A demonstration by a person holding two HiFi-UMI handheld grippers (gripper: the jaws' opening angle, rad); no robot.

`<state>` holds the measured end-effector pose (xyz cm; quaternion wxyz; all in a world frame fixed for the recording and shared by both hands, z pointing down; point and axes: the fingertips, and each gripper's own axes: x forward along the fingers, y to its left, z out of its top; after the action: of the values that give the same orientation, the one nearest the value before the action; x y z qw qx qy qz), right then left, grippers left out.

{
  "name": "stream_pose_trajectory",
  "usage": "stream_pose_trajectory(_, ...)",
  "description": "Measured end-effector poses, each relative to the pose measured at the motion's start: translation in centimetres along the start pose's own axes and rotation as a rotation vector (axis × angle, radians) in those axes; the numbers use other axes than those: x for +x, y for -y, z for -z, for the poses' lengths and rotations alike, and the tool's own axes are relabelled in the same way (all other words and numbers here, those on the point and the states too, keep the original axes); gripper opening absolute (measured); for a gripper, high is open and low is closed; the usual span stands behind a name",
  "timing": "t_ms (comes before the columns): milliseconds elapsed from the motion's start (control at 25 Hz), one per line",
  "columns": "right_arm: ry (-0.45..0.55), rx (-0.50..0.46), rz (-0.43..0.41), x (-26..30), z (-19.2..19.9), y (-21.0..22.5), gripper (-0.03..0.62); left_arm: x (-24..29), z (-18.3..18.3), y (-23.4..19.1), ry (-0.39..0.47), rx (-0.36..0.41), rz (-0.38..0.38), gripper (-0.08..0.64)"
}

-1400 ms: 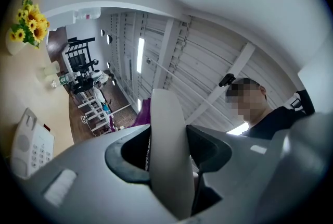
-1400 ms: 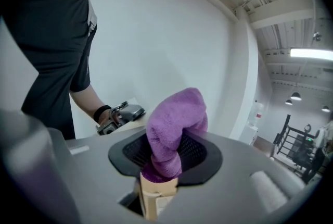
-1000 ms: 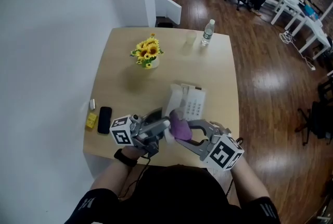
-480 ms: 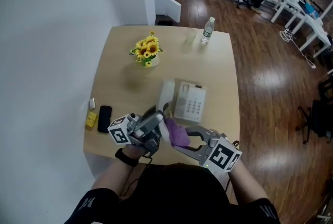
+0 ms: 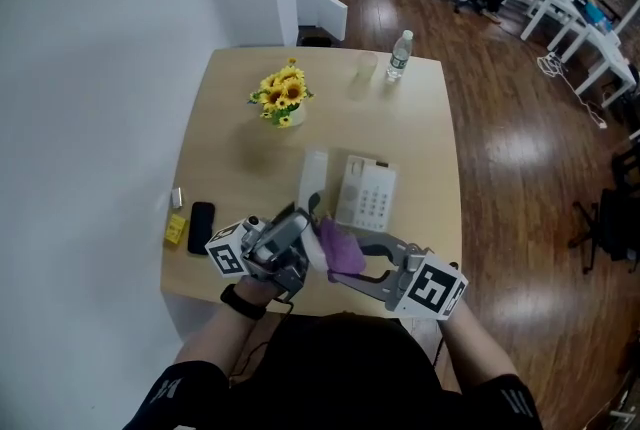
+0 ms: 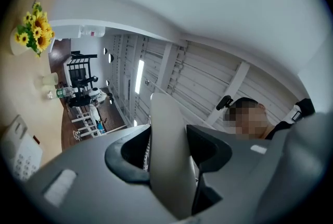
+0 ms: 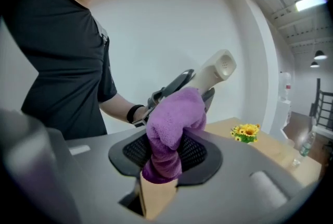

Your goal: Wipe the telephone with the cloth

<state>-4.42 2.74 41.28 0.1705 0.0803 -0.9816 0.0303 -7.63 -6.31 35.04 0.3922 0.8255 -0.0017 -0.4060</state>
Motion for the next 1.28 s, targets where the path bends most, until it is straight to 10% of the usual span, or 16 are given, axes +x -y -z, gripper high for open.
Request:
stream_pose_trajectory(320,-0.087,-0.012,-0.102,0.8,3.4,-1.7,0.133,-1.8,0.2,-1.5,-0.050,0.039,-0.105,0.206)
stream_pose_trajectory(680,-0.369,0.076,0.340,0.2,15.3,17.0,0.133,-8.3,1.6,-7.5,-0.195,0.157,-0.536,0.206)
stream_pose_trajectory(1040,-0.551,0.279,0.420,3.9,25.0,28.3,0.133,-11.4,3.1,-7.8,-0.304,0.244,-0.691,0.206)
stream_pose_trajectory(1280,-0.722,0.232,0.417,5.8,29.5,29.8,0.133,-13.0,3.3,-6.9,-0.243,0.212,-0.711,0.207)
